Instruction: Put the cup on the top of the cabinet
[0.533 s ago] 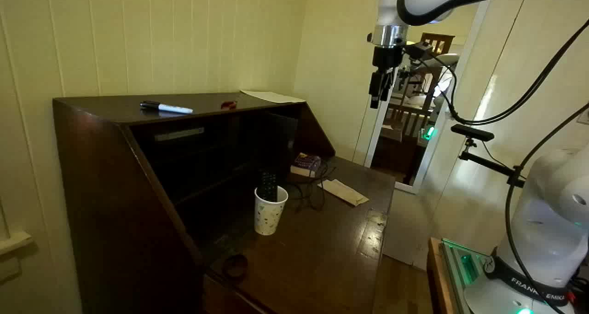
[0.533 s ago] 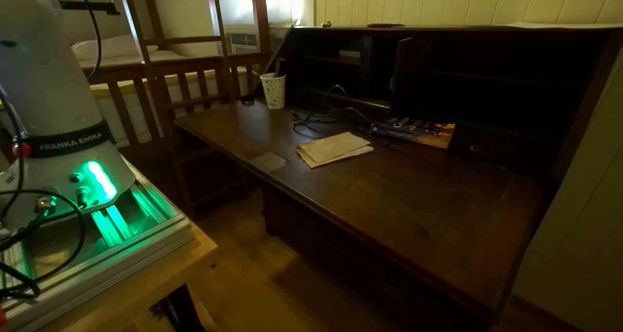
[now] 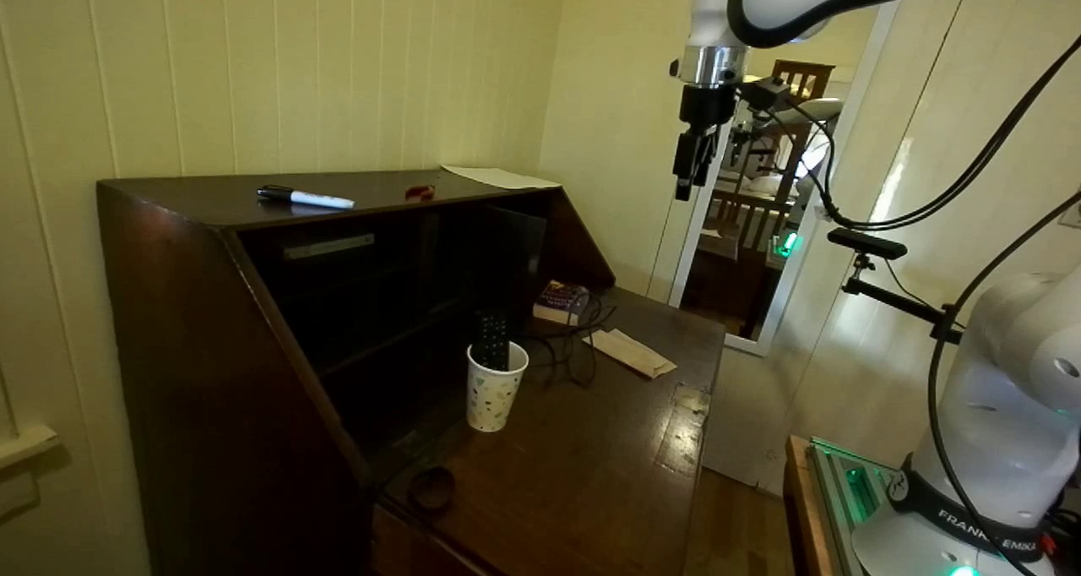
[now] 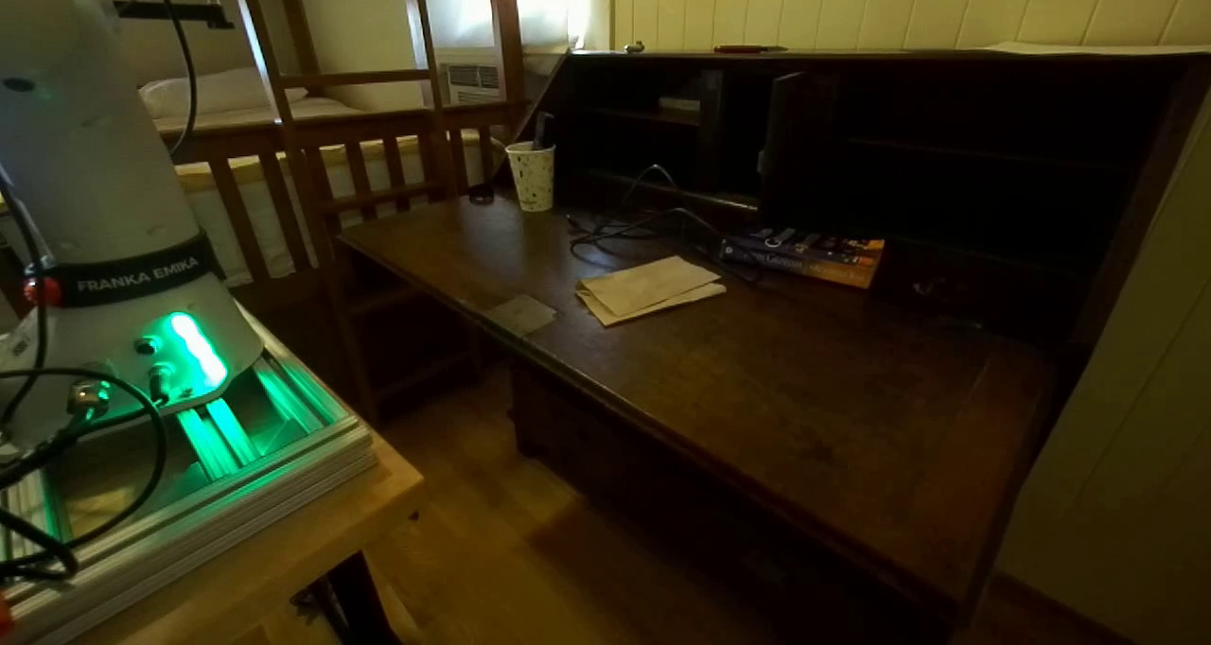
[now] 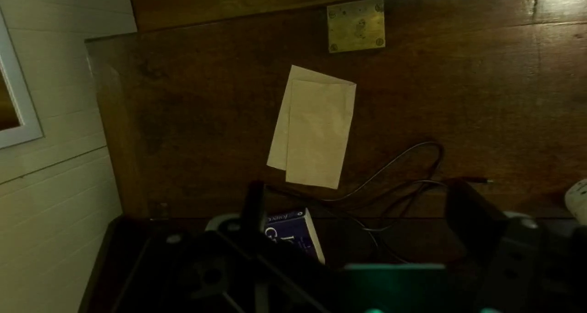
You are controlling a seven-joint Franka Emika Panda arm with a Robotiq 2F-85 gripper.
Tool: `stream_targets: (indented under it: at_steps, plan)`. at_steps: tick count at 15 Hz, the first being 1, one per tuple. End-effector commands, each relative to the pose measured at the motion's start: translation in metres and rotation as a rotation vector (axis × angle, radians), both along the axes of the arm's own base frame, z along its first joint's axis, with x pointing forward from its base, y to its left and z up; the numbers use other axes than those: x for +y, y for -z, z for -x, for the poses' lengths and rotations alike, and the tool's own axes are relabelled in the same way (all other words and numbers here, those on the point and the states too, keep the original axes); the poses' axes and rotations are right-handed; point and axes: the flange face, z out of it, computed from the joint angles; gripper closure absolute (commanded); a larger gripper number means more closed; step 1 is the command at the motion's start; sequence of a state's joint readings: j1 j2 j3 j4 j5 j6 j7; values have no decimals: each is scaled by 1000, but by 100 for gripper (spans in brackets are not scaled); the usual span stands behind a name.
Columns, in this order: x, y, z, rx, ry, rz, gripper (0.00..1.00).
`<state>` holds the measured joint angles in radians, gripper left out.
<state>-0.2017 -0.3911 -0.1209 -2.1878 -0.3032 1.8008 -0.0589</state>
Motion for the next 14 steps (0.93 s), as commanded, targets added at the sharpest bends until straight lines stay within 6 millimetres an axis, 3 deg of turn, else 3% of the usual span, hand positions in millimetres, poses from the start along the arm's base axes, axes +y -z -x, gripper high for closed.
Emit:
stream_targets:
  at_steps: [1, 4, 7, 9, 11, 14]
  plan:
    - [69, 15, -2, -65, -29, 30, 0]
    - [148, 28, 6, -122, -3, 39, 0]
    - [196, 37, 19, -147, -11, 21, 0]
    - [206, 46, 29, -119, 55, -34, 0]
    - [207, 44, 18, -109, 22, -8, 0]
    - [207, 48, 21, -102, 37, -25, 0]
